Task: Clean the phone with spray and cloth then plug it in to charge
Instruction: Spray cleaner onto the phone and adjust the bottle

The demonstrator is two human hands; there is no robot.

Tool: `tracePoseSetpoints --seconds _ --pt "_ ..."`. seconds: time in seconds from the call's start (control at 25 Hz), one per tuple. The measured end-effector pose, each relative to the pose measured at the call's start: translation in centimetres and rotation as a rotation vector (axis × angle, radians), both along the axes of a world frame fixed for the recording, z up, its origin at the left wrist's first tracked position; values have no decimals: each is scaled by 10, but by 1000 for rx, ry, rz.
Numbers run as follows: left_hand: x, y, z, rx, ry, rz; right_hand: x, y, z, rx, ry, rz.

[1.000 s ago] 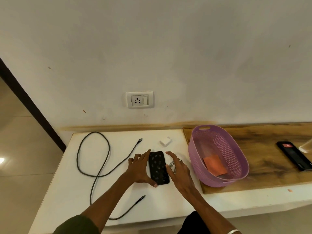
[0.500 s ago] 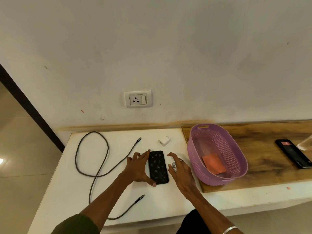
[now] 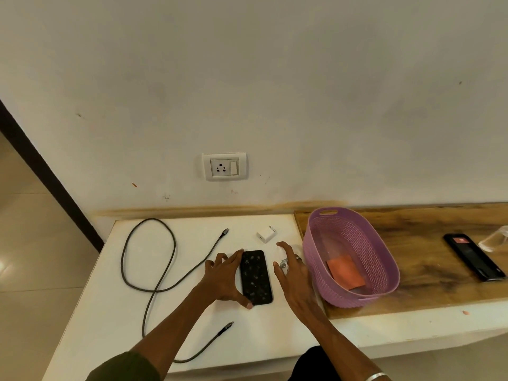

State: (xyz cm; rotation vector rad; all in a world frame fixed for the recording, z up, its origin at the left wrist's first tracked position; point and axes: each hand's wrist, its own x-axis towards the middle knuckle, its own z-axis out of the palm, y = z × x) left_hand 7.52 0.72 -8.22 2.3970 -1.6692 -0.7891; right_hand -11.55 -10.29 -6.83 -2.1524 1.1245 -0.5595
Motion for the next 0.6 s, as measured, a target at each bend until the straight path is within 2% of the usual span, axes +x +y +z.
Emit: tracePoseSetpoints --seconds 0.24,0.32,0.44,0.6 --pt "0 -1 3 14 -18 -7 1 1 9 -141 -17 24" --pt "-1 0 4 14 -29 -10 -5 8 9 -58 -80 3" --pt "-2 1 6 10 -39 -9 -22 20 9 -139 -82 -14" --pt "-6 2 10 15 -30 -1 -45 32 12 -33 -149 -28"
